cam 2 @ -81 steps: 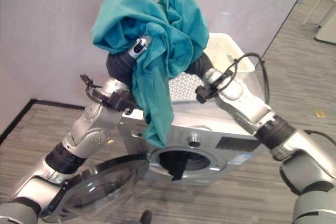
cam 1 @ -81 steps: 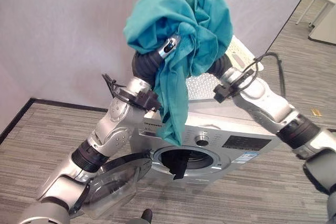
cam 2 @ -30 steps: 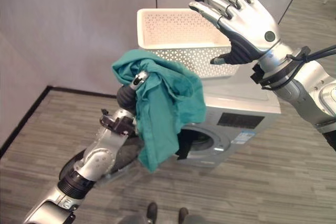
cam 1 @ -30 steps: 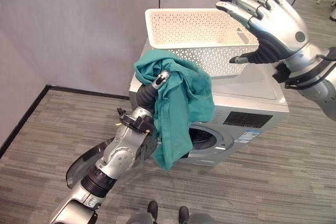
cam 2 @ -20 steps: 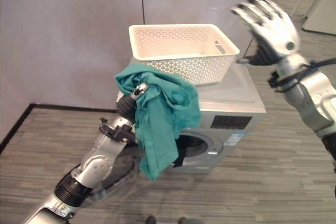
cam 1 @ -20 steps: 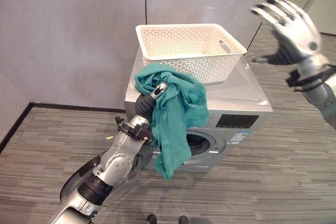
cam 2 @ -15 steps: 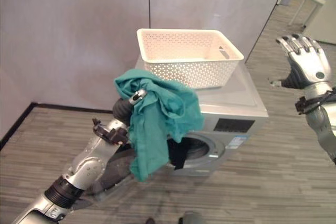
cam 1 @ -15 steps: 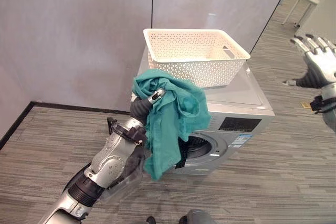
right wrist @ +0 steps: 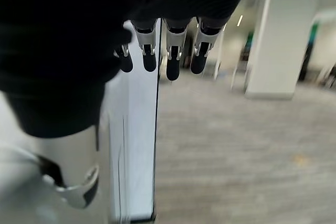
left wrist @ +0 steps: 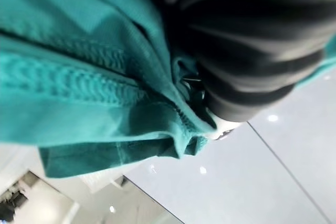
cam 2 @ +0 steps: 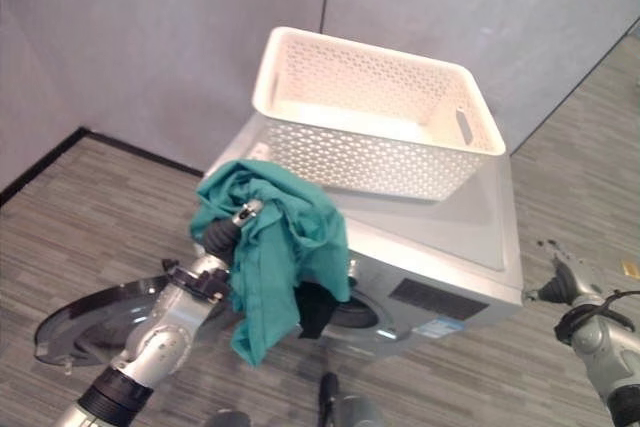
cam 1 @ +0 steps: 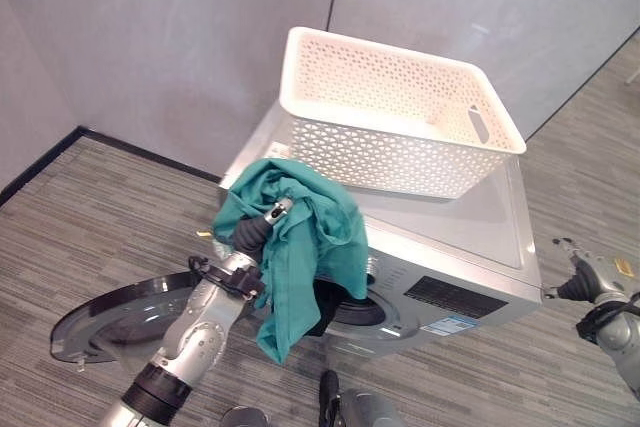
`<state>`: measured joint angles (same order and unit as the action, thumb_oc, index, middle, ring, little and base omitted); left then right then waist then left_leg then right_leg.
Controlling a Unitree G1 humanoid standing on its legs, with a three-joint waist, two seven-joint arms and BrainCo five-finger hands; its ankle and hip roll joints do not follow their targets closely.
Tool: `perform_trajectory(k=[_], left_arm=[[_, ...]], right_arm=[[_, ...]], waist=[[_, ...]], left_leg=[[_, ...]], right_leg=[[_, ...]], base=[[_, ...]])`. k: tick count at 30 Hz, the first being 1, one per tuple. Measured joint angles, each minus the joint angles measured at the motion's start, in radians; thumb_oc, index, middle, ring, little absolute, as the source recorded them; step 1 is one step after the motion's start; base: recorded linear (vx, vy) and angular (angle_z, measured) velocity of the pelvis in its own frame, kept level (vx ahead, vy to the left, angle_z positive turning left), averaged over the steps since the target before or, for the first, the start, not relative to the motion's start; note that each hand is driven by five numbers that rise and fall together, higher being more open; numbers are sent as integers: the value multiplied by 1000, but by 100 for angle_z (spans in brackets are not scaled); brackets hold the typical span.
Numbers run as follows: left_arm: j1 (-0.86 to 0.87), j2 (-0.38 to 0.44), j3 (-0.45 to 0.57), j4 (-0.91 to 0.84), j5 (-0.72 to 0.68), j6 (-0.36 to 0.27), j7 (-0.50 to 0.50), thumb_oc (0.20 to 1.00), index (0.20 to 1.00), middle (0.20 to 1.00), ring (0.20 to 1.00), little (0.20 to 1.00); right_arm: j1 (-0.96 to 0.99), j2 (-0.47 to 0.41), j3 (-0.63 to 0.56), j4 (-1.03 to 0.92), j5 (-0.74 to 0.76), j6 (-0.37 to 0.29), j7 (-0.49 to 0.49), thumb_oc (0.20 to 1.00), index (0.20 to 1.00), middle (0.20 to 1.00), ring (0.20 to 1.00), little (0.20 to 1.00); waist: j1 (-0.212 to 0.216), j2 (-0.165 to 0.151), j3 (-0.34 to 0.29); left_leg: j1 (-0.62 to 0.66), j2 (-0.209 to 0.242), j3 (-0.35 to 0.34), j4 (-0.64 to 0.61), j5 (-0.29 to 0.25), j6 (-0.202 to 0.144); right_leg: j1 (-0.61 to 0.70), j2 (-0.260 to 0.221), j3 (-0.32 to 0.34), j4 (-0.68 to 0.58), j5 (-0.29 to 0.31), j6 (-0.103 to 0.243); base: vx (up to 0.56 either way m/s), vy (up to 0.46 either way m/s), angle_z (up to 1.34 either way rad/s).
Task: Grab the laundry basket,head to the washer,open it,put in the laundry and shut it.
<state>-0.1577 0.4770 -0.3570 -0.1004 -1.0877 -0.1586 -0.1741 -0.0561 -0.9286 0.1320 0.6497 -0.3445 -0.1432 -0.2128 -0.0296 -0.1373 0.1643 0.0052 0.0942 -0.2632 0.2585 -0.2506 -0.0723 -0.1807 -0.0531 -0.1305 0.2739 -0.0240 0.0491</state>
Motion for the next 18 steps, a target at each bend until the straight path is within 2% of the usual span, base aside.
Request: perform_trajectory(k=[4, 5, 7, 8, 9, 13, 18], left_arm=[[13, -8, 20, -37, 9, -1, -3, 200, 200, 200, 200, 200], [22, -8, 26, -46, 9, 1, -4, 200, 200, 200, 200, 200], [26, 6, 42, -52, 8, 1, -5, 200, 200, 200, 200, 200], [40, 10, 72, -92, 4, 0, -8, 200, 200, 200, 200, 200], [46, 9, 87, -112, -3, -4, -9, 200, 200, 200, 200, 200], [44, -19, 116, -138, -7, -13, -38, 200, 200, 200, 200, 200], [56, -25, 157, -197, -42, -16, -65, 200, 200, 200, 200, 200]], right_arm=[[24, 86, 0, 89, 48, -9, 21, 1000, 1000, 1000, 1000, 1000], [40, 128, -8, 121, 66, -9, 28, 1000, 1000, 1000, 1000, 1000], [68, 257, 10, 253, 107, -14, 52, 1000, 1000, 1000, 1000, 1000], [86, 335, 14, 364, 135, -7, 77, 1000, 1000, 1000, 1000, 1000], [100, 357, 10, 392, 146, -6, 86, 1000, 1000, 1000, 1000, 1000], [103, 366, 4, 436, 187, -3, 89, 1000, 1000, 1000, 1000, 1000], [71, 381, 7, 499, 219, -2, 107, 1000, 1000, 1000, 1000, 1000]], waist=[[-8, 18, 3], [-12, 4, -1], [12, 2, -6], [15, 17, -13], [15, 30, -19], [11, 93, -48], [27, 124, -63]], left_leg=[[19, 39, -2, -69, 15, -24], [30, 33, 1, -85, 22, -39], [33, 36, -1, -109, 32, -38], [30, 35, -1, -126, 39, -34], [29, 32, -1, -130, 45, -35], [45, 15, 2, -162, 75, -34], [52, 12, -2, -170, 84, -27]], right_leg=[[0, 17, -19, 13, -28, -7], [-8, 16, -18, 12, -38, -7], [-15, 14, -17, 18, -44, -11], [-22, 9, -17, 19, -45, -10], [-29, 4, -17, 18, -43, -9], [-21, -15, -13, -6, -22, -1], [13, -16, -15, -54, 5, 3]], base=[[31, -89, 11], [57, -30, 7], [39, 9, 4], [10, 31, 2], [0, 0, 0], [-22, 2, -1], [-23, -18, 5]])
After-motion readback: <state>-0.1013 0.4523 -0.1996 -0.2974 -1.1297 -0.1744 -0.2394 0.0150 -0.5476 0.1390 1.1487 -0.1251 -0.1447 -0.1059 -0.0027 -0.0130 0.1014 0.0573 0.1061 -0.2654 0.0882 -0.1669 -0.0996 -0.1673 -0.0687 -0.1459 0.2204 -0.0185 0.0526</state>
